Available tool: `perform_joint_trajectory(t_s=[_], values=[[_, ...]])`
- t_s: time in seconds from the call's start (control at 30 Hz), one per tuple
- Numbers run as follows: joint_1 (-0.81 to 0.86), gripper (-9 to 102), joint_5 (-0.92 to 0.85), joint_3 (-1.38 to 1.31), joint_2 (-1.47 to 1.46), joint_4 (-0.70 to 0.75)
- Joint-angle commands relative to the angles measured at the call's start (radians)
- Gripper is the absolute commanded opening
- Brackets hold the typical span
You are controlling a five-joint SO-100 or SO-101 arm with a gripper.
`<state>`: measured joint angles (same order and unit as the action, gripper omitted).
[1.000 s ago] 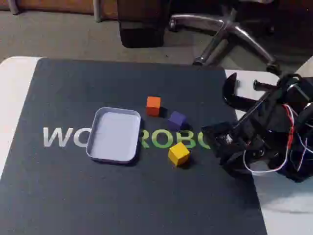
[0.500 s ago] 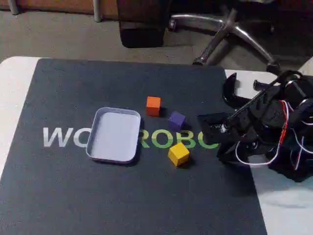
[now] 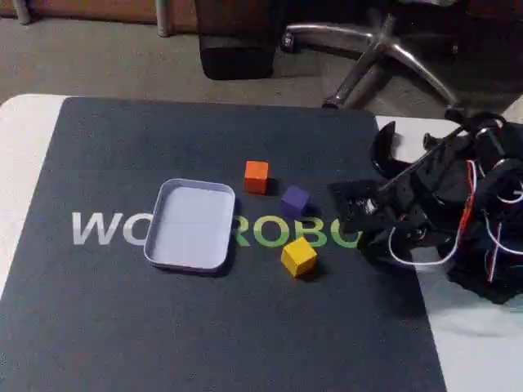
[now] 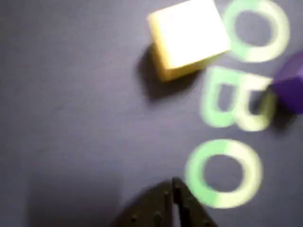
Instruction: Move blocks one by one until all three blocks are in the tray.
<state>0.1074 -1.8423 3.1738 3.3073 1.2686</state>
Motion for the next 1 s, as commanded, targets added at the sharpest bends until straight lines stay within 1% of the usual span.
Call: perform_joint_trajectory(t_s=[0.0, 0.17, 0.4, 0.5, 0.7, 0.8, 0.87, 0.97], values=[[0.031, -3, -0.028, -0.003, 0.002, 0.005], [0.051, -6, -0.017, -0.003, 0.002, -0.008], [0.061, -2, 0.029, -0.008, 0.002, -0.173], [0.055, -2, 0.041, -0.035, 0.002, -0.206], [0.029, -1, 0.094, -0.169, 0.002, -0.184], [-0.017, -1, 0.087, -0.259, -0.006, -0.098], [-0.04, 0, 0.087, -0.334, -0.06, -0.048], [-0.064, 0, 0.104, -0.448, -0.207, -0.026]])
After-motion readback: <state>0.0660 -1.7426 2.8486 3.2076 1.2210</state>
